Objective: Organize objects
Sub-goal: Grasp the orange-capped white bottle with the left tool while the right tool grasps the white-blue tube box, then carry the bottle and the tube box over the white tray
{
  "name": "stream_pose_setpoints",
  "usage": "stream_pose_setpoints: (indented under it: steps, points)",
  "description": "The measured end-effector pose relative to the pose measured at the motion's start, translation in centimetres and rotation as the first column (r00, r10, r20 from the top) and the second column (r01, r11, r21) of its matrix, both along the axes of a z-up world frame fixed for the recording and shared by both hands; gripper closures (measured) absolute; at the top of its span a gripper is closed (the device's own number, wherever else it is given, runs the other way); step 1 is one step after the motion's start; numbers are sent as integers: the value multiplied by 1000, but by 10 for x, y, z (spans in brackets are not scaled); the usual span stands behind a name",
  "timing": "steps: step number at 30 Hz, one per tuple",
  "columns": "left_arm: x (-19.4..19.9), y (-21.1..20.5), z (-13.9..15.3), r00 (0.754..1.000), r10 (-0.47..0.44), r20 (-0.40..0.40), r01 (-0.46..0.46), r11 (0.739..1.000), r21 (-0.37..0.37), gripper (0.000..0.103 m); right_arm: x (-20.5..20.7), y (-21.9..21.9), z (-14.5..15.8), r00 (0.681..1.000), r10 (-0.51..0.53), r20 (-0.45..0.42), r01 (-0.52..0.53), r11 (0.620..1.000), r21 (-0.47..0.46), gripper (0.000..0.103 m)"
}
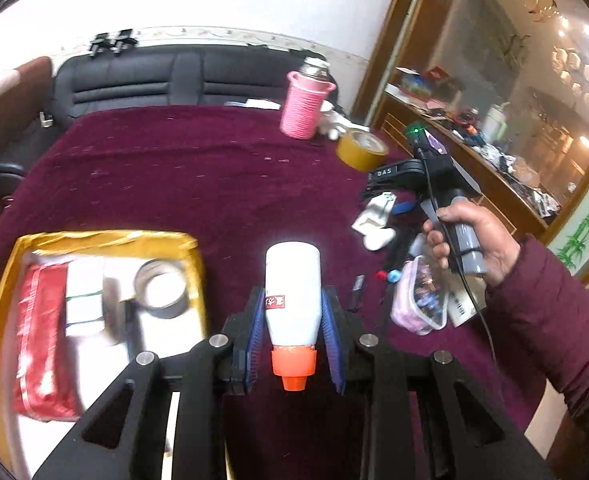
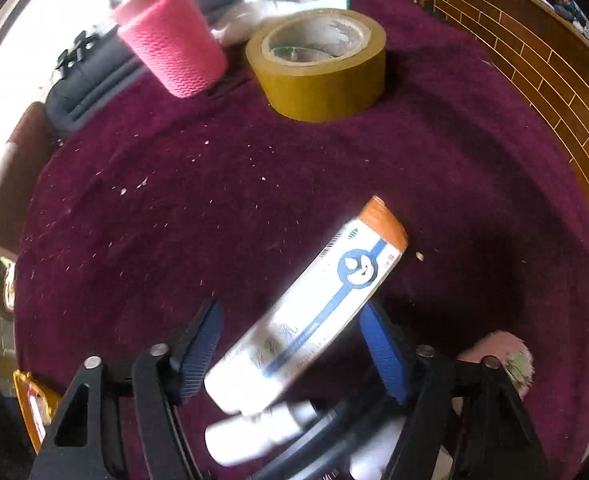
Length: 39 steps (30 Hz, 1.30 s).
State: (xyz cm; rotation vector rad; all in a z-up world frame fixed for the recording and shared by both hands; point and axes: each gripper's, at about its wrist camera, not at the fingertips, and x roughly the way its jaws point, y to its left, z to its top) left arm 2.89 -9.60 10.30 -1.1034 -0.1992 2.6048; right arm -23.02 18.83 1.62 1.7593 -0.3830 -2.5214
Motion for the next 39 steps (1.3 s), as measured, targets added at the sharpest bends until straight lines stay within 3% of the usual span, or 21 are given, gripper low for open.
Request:
stream_pose_setpoints:
  steps: [3,4,6,9,13,22,28,33,39]
  points:
    - [7,-17,-5,999,30,13,-30,999,33,77,1,-10,1,1000,1,-31,1,998,60,41]
    - [8,-22,-7,999,40,16,-40,998,38,77,3,-13,2,999,2,-41,1,996,87,57]
    - [10,-28,-12,998,57,25,-58,997,47,77,7,-17,3,998,10,-57,-4,993,115,67]
    - [13,-31,-17,997,70,39,-73,995,65,77,12,-10,3,998,9,-66,-4,997,82,78]
    - [19,-36,-19,996,81,41,-84,994,74,77,23,-4,7,996,16,-86,-13,999,35,85]
    - [48,-51,-11,992,127,23,-128,987,100,77,53,-7,38,986,55,-155,-70,993,-99,87]
    - [76,-69,-2,982,186,18,-187,977,101,77,103,-26,67,971,127,-202,-166,968,-190,87]
    - [95,-86,-8,972,232,42,-235,968,91,77,154,-63,82,950,213,-230,-267,934,-238,87]
    - [97,-103,-29,958,269,102,-276,960,55,77,204,-126,78,919,327,-220,-382,877,-291,86]
